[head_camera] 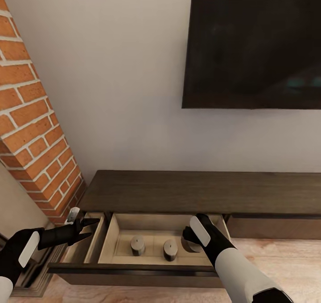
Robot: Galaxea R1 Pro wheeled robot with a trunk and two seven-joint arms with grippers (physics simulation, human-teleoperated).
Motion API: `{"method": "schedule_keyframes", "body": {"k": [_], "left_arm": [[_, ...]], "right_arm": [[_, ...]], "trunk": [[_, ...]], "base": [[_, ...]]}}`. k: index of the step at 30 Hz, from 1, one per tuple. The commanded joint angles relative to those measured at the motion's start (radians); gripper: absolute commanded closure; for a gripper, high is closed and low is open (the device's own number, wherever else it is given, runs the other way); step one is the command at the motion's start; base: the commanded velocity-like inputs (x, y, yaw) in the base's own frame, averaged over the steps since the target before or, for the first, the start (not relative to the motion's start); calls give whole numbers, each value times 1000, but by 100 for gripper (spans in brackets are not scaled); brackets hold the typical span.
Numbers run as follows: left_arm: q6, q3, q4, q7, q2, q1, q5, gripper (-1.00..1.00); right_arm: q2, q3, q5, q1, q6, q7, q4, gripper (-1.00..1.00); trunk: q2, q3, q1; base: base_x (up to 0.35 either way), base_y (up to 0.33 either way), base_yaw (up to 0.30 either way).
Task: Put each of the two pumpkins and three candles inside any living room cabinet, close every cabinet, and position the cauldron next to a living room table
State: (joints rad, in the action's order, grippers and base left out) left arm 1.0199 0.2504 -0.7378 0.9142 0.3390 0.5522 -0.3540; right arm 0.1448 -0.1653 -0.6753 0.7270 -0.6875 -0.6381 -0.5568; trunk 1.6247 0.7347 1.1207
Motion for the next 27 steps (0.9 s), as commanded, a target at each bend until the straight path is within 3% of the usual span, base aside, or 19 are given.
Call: {"method": "schedule_keyframes", "body": {"k": [1, 23, 27], "left_arm": [[0, 0, 0, 0, 0, 0, 0, -100], [0, -2, 0, 0, -2, 0, -2, -100], [0, -2, 0, 0, -2, 0, -1, -100]], "right_arm": [[0, 0, 0, 0, 0, 0, 0, 100], [-7, 0, 0, 0, 4, -1, 2, 100], [-11, 0, 2, 3, 65, -2, 43, 100]], "trunk": [[7, 3, 4], [161, 72, 88], [189, 85, 104]], "base": [[0, 0, 0], [0, 0, 0], [0, 0, 0]]}}
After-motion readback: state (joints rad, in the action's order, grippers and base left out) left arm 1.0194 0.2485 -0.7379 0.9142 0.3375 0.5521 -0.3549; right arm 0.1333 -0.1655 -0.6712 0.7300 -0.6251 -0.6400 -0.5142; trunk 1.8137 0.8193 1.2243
